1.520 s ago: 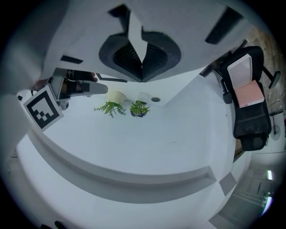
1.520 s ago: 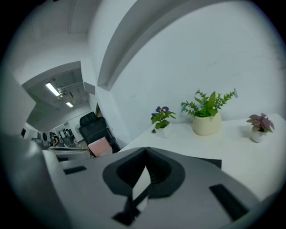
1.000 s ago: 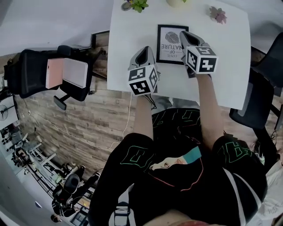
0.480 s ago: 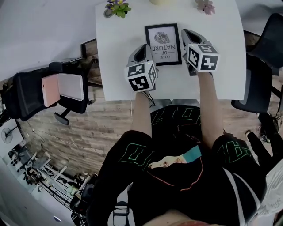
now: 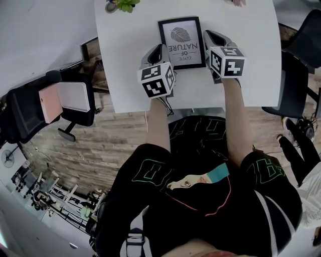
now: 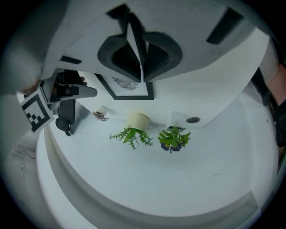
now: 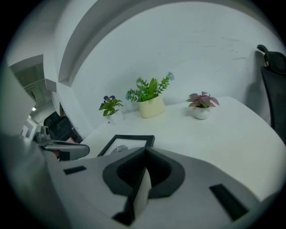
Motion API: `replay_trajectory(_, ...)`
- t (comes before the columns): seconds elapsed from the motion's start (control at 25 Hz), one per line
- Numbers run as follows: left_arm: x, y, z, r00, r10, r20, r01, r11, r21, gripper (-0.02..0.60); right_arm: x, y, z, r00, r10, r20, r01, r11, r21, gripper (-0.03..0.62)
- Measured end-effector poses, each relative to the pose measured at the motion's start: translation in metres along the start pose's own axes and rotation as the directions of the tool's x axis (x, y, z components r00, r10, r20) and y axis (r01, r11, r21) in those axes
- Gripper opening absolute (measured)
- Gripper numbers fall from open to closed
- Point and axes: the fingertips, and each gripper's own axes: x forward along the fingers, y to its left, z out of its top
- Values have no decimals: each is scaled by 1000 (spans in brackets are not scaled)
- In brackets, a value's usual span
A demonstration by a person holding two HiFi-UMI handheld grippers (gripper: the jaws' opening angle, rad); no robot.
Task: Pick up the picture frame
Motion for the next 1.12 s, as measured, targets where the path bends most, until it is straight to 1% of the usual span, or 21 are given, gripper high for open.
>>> replay_trajectory(0.04, 3, 1, -4, 1000, -3, -7, 3, 1000, -1, 36, 2, 0, -4, 1000, 0, -10, 0, 1000, -7, 6)
replay_trajectory(0.08, 6, 2, -7, 1000, -5, -13, 5, 1000, -3, 43, 5, 1, -8, 1000, 3, -20, -3, 1000, -15, 8)
replay_trajectory(0.16, 14, 4, -16, 1000, -9, -25, 8, 1000, -5, 62, 12, 0, -18, 999, 12, -39, -13, 1000, -24, 45)
replay_trajectory(0.28, 23, 2, -24, 999, -23, -49, 22, 1000, -17, 94, 16, -4, -27, 997, 21, -71, -22, 1000, -22, 72)
replay_trajectory(0.48, 30, 4, -24, 997, -35, -76, 33, 999, -32, 112, 20, 2, -30, 992, 51, -116, -52, 999, 0, 121)
replay_trajectory(0.68, 39, 9, -24, 992, -61, -114, 56, 997, -48, 100, 25, 5, -29, 988, 48, -147, -46, 999, 15, 127)
replay_trajectory(0.8, 42, 8, -27, 989, -70, -130, 65, 997, -45, 100, 26, 7, -38, 982, 56, -180, -54, 998, 21, 130)
replay_trajectory(0.96, 44, 3, -23, 983, -95, -157, 88, 995, -50, 100, 26, 6, -37, 978, 29, -208, -25, 999, 21, 110)
replay_trajectory(1.12, 44, 3, -17, 980, -89, -180, 76, 994, -77, 84, 26, 4, -30, 973, 20, -231, -1, 997, 81, 96)
